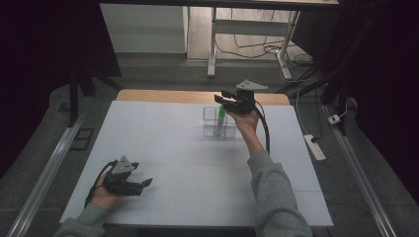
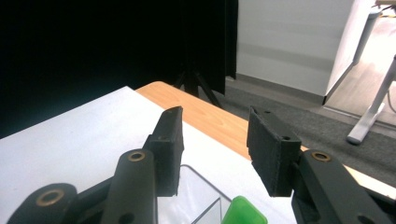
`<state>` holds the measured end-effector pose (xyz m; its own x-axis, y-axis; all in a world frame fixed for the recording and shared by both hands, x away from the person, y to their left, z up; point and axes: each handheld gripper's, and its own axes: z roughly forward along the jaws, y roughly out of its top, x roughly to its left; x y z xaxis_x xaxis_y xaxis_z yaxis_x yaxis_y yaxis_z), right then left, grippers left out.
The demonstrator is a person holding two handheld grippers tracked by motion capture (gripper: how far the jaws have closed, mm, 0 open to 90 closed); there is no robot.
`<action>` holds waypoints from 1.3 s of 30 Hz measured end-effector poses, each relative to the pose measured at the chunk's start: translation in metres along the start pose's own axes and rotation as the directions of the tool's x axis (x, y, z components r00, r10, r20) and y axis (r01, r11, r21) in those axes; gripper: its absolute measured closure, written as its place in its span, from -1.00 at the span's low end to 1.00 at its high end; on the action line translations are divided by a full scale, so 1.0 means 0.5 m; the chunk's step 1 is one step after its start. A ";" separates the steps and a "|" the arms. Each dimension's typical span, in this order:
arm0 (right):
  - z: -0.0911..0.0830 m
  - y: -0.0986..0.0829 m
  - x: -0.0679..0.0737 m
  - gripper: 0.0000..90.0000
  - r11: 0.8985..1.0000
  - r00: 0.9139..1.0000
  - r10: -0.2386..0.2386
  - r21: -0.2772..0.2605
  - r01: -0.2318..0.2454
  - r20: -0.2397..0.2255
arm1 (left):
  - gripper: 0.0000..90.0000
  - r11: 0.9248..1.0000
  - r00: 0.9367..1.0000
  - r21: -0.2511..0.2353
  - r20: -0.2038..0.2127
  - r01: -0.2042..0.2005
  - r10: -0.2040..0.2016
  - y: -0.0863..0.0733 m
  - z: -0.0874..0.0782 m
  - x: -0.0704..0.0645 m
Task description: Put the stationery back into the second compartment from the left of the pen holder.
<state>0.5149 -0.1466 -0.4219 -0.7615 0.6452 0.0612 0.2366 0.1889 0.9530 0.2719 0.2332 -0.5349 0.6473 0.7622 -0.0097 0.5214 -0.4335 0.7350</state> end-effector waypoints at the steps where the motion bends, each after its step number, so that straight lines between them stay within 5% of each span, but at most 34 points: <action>1: -0.002 -0.001 0.000 0.19 1.000 1.000 0.000 0.010 0.000 -0.005 | -0.58 1.000 1.000 0.000 0.000 0.000 0.000 0.000 0.000 0.000; 14: -0.030 -0.017 0.012 0.13 0.998 1.000 -0.016 0.057 0.017 -0.019 | -0.58 1.000 1.000 0.000 0.004 0.001 -0.001 0.000 -0.001 0.002; 39: -0.179 -0.088 0.035 0.08 0.988 0.998 -0.047 0.148 0.051 -0.032 | -0.58 1.000 1.000 -0.001 -0.005 -0.003 0.003 0.005 0.001 0.002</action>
<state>0.4375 -0.2099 -0.4361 -0.7904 0.6120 0.0258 0.2841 0.3289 0.9006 0.2739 0.2326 -0.5334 0.6465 0.7629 -0.0040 0.5187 -0.4357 0.7356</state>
